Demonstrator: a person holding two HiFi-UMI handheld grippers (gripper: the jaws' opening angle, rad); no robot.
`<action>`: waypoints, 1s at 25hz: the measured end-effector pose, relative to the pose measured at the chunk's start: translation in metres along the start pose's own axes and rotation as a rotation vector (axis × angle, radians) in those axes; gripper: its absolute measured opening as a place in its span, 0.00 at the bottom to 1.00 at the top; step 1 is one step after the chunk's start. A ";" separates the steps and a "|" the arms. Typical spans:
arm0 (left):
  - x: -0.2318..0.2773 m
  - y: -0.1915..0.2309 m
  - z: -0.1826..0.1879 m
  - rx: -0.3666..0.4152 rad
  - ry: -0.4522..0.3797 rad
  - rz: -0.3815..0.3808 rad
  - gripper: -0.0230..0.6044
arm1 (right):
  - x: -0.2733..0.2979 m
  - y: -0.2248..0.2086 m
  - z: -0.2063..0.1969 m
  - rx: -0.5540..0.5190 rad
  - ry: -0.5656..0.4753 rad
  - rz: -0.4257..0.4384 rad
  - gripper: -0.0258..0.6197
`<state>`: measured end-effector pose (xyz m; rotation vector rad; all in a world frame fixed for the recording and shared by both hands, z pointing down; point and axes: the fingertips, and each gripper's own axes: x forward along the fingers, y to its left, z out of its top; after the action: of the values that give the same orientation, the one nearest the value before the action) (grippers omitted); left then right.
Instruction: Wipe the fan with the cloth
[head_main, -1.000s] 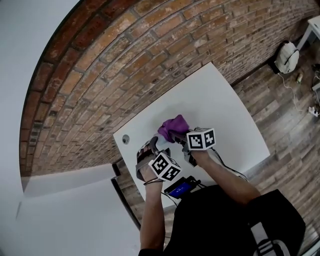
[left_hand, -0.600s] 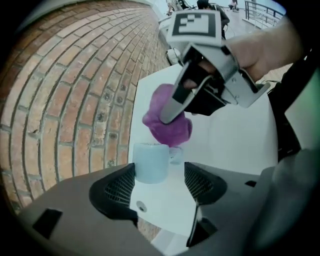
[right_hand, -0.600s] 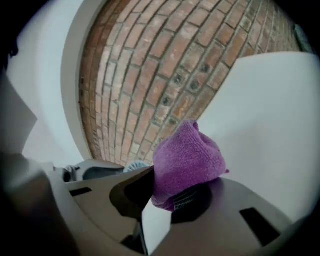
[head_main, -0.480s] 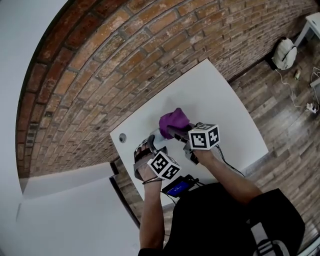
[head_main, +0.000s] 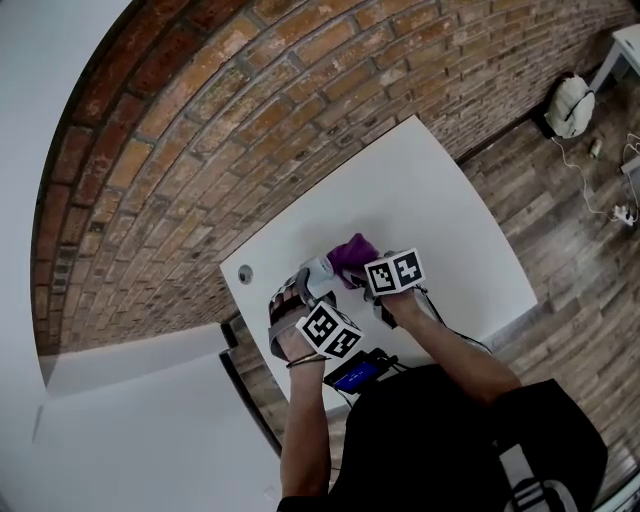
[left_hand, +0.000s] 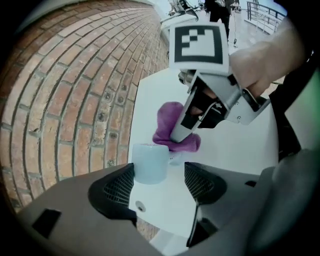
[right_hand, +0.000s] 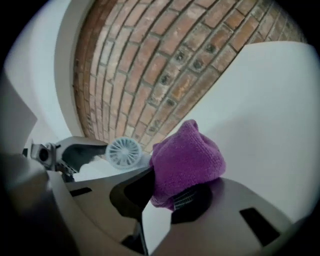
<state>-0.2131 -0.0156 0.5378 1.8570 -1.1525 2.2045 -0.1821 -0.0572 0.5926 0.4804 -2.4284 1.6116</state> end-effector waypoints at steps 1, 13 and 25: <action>0.000 -0.001 0.000 0.000 0.000 0.000 0.55 | -0.003 -0.010 -0.003 0.014 0.022 -0.030 0.15; -0.001 -0.001 0.001 -0.045 -0.019 -0.016 0.55 | -0.024 0.090 0.043 -0.090 -0.155 0.267 0.15; 0.000 0.001 0.002 -0.052 -0.025 -0.009 0.55 | -0.001 0.006 0.005 -0.015 0.001 0.030 0.15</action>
<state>-0.2117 -0.0170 0.5373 1.8703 -1.1914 2.1313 -0.1831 -0.0598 0.5854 0.4434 -2.4561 1.6042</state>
